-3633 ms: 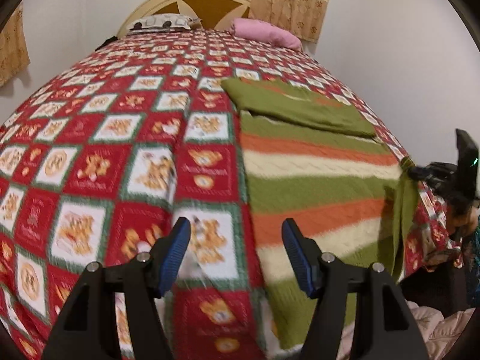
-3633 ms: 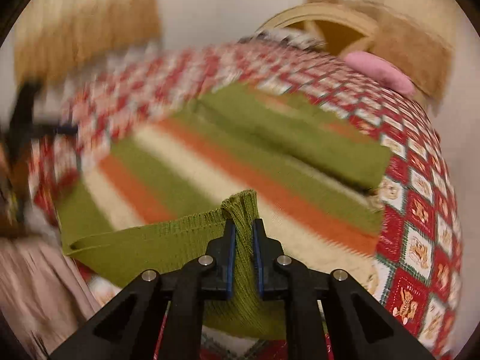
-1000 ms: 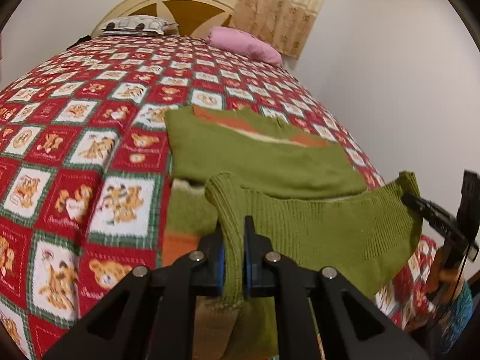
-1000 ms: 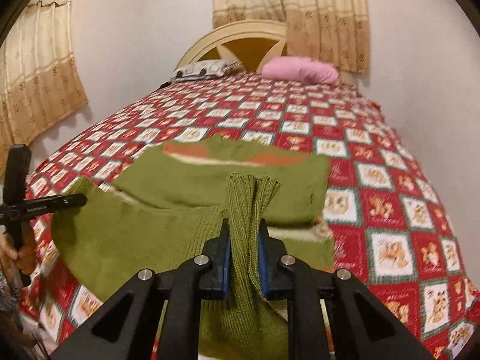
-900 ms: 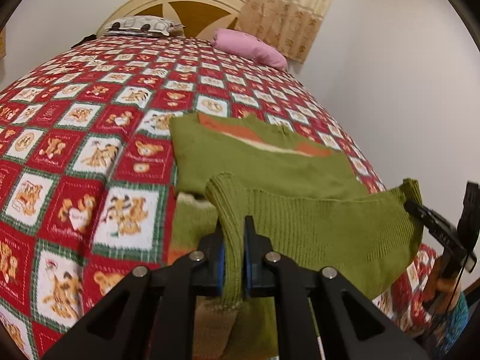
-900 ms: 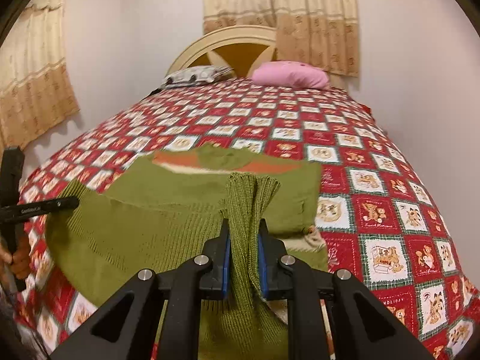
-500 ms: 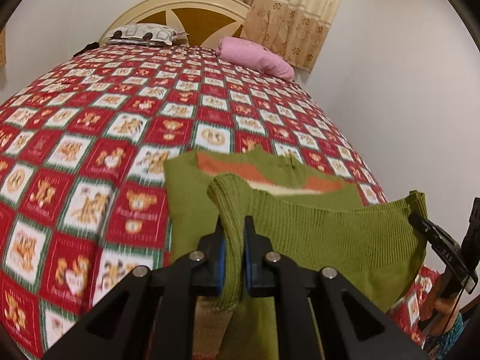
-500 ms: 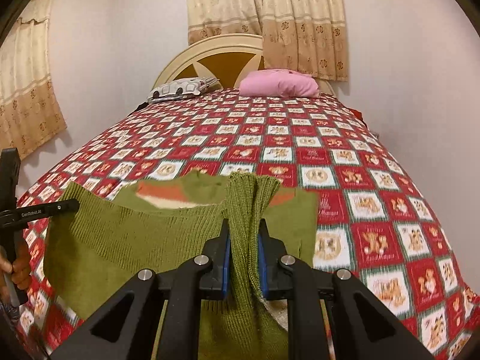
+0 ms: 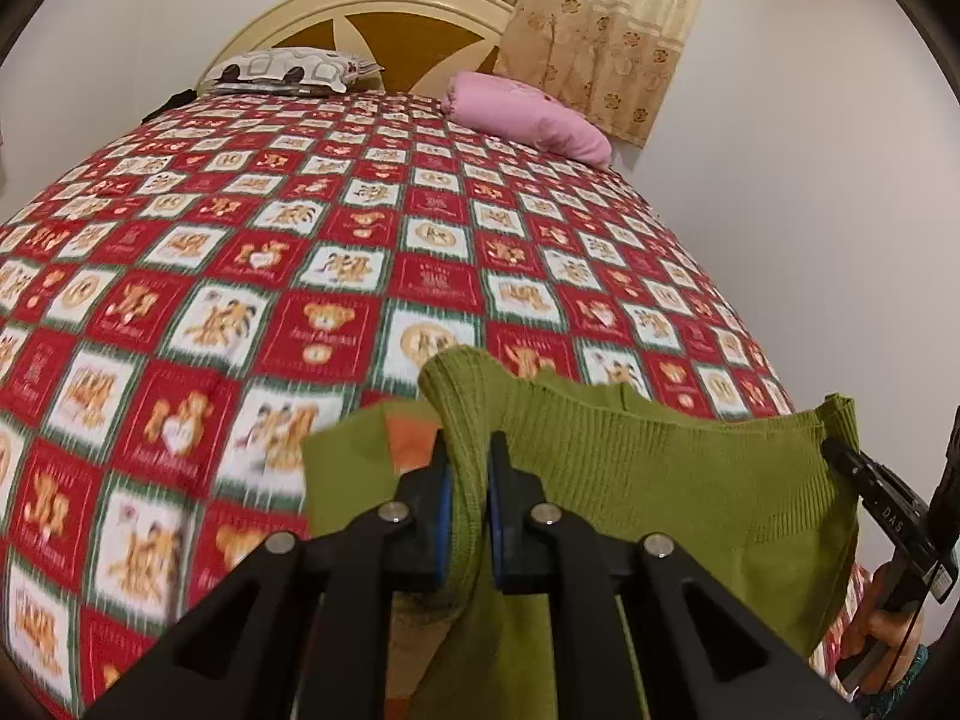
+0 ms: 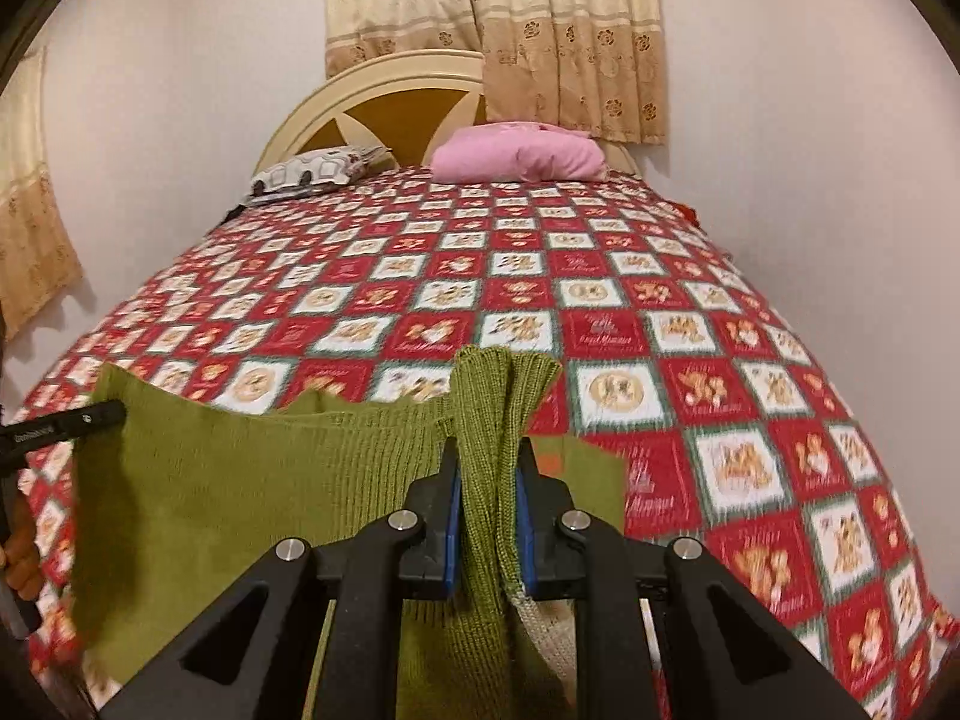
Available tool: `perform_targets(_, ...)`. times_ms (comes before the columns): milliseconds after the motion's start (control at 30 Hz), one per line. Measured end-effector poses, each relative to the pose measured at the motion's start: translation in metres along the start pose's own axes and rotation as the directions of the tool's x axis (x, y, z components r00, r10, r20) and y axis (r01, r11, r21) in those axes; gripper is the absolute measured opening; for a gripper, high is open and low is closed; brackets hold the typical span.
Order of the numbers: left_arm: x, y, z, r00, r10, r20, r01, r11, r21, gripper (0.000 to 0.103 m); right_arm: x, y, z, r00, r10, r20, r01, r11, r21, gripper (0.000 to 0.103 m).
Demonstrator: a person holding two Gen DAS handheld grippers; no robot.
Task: Fold small clothes
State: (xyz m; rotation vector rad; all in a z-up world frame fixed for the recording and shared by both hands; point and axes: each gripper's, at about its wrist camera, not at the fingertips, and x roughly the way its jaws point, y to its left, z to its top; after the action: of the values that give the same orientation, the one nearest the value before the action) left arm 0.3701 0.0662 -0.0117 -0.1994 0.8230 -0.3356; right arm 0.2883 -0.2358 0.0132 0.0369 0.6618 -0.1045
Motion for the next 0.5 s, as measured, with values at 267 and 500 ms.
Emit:
perform_targets(267,0.072,0.012,0.009,0.994,0.090,-0.059,-0.094,0.994,-0.055,0.010,0.084,-0.010,-0.012,0.993,-0.077,-0.087,0.076,0.997,-0.008,0.015)
perform_targets(500,0.091,0.002,-0.013,0.971,0.236,-0.032,-0.235,0.971,0.040,0.016,0.102,-0.056,-0.028,0.993,0.050,-0.107,-0.028,0.980,0.199,0.025)
